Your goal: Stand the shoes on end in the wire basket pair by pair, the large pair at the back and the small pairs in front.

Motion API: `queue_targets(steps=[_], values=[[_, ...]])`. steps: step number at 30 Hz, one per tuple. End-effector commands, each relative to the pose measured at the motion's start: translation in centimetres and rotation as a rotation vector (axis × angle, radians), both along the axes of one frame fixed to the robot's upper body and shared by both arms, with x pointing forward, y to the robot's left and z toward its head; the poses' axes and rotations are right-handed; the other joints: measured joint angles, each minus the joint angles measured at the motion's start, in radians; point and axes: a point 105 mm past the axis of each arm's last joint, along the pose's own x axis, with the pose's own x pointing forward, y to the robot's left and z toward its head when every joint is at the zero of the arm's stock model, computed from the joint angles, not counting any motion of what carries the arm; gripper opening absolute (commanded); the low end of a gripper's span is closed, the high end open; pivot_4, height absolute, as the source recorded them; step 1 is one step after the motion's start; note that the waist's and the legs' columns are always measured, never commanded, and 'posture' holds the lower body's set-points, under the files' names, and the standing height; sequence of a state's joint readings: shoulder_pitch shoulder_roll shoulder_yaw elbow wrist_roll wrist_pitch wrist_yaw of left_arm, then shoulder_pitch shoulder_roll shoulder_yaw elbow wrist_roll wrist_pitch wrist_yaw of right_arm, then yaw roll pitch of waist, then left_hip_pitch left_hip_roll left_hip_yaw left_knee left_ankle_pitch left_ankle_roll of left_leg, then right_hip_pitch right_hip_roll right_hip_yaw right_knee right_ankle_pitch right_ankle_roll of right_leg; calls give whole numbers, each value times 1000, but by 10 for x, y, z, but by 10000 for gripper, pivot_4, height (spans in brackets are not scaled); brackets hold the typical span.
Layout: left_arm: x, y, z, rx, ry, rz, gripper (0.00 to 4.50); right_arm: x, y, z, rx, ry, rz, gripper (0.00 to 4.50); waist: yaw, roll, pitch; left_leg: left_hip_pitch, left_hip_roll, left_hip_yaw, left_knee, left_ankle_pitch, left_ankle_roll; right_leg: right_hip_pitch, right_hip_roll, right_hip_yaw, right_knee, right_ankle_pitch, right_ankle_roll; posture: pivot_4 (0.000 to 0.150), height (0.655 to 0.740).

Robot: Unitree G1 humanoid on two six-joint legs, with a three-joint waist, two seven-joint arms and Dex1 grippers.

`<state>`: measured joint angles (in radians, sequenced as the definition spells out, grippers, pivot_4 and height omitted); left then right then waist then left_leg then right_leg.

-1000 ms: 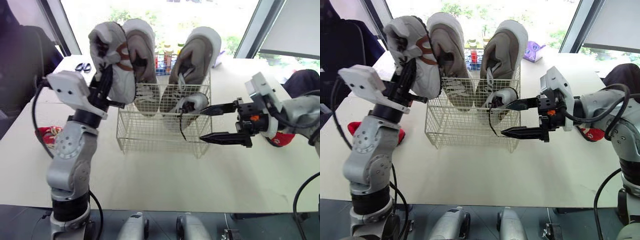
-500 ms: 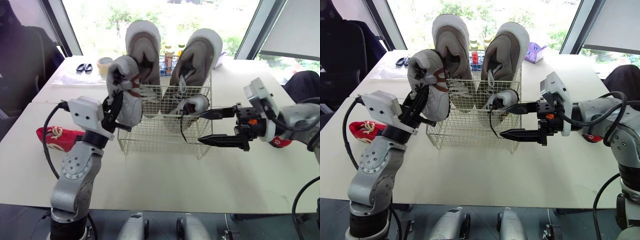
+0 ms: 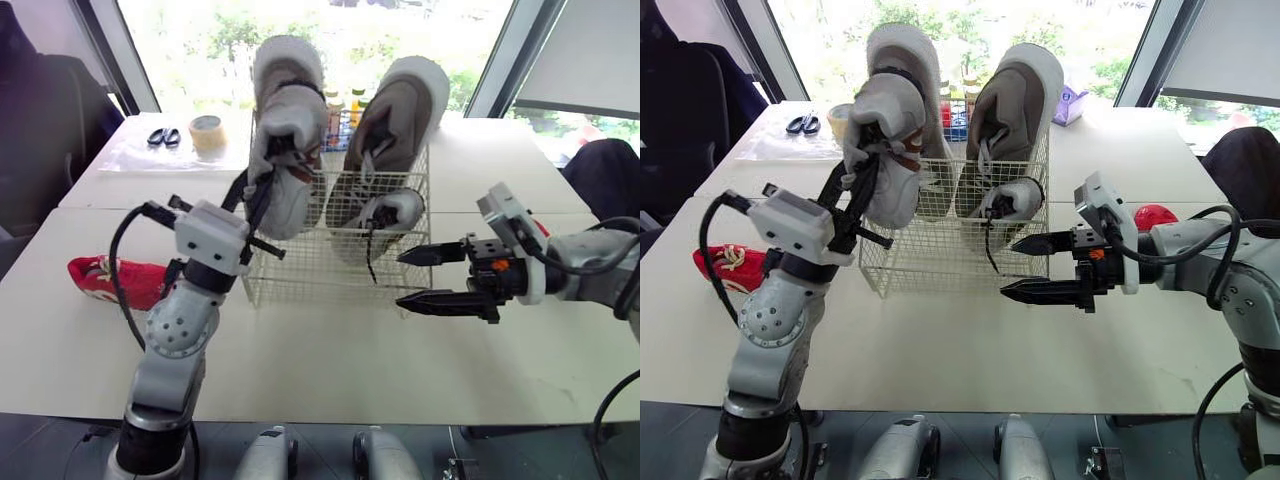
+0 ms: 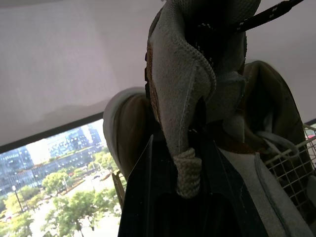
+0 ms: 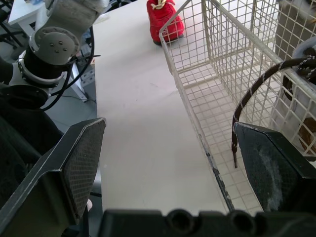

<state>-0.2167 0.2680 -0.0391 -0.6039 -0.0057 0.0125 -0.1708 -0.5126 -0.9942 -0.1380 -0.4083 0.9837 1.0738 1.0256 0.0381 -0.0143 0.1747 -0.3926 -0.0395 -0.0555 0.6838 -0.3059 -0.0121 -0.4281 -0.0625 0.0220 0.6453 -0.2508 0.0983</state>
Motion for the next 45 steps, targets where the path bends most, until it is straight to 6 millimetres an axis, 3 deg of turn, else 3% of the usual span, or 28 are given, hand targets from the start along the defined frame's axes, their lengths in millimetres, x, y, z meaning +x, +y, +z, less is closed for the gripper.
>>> queue_targets(steps=[1, 7, 12, 16, 22, 26, 29, 34, 35, 37, 40, 45], values=[[-5, 6, 7, -2, -54, 28, 319, 1, 2, 8, 9, -43, 10, 45000, 1, 0, 0, 0, 0, 0, 0, 0, 0, 1, 0, 0, 0, 0, 0, 1500, 7400], [19, -8, 17, -4, -142, -46, 319, 3, 3, 7, 11, -44, 12, 45000, 3, 0, 0, 0, -1, 1, 0, 0, 1, 1, 0, -1, -1, 0, 0, 1500, 7400], [25, -21, 19, -4, -181, -112, 319, -2, 0, 9, 4, -35, 4, 45000, 1, 0, 0, 0, -1, 2, 0, -1, 1, 1, 0, -1, -2, 0, 0, 1500, 7400], [38, -28, -5, -13, -147, -107, 319, -12, -4, 12, 18, -15, -24, 45000, 3, 0, 0, 0, 0, 1, 0, -1, 1, 1, 0, -1, -2, 0, 0, 1500, 7400], [67, -21, -38, -26, -103, 17, 319, -19, -2, 17, 53, -10, -60, 45000, 3, 1, -1, 1, 0, 1, 0, -1, 1, 1, 0, -1, -1, 0, 0, 1500, 7400], [72, -29, -43, -8, -102, 5, 319, -19, 0, 15, 55, -5, -68, 45000, 8, 2, -2, 2, -1, 1, 1, -1, 1, 3, 0, -1, 0, 0, 0, 1500, 7400], [79, -31, -57, -51, 16, -46, 319, -19, -1, 15, 45, -9, -81, 45000, 10, 2, -4, 3, -2, 1, 1, -1, 1, 5, 0, -1, 0, 0, 0, 1500, 7400], [67, -27, -68, -127, 171, -140, 319, -18, -4, 15, 38, -14, -101, 45000, 3, 6, -9, 4, -2, 1, 1, -1, 2, 5, 0, -1, 0, 0, 1, 1500, 7400], [63, -25, -69, -154, 205, -154, 7206, -18, -5, 14, 34, -16, -108, 45000, 2, 6, -9, 4, -1, 1, 1, -1, 2, 5, -1, -1, 0, 0, 1, 1500, 7400], [55, -22, -71, -174, 271, -187, 12723, -16, -6, 14, 35, -21, -117, 45000, -3, 6, -9, 4, 0, 1, 1, -1, 2, 4, 0, 0, 0, 0, 1, 1500, 7400], [49, -14, -70, -192, 332, -183, 27784, -14, -7, 12, 40, -24, -122, 45000, -10, 7, -10, 4, 1, 1, 0, -1, 2, 4, 1, 0, 0, 0, 1, 1500, 7400], [40, 1, -71, -234, 434, -201, 27784, -11, -8, 9, 37, -29, -126, 45000, -27, 8, -10, 4, 1, 1, -1, -1, 2, 4, 2, 0, 0, 0, 1, 1500, 7400]])
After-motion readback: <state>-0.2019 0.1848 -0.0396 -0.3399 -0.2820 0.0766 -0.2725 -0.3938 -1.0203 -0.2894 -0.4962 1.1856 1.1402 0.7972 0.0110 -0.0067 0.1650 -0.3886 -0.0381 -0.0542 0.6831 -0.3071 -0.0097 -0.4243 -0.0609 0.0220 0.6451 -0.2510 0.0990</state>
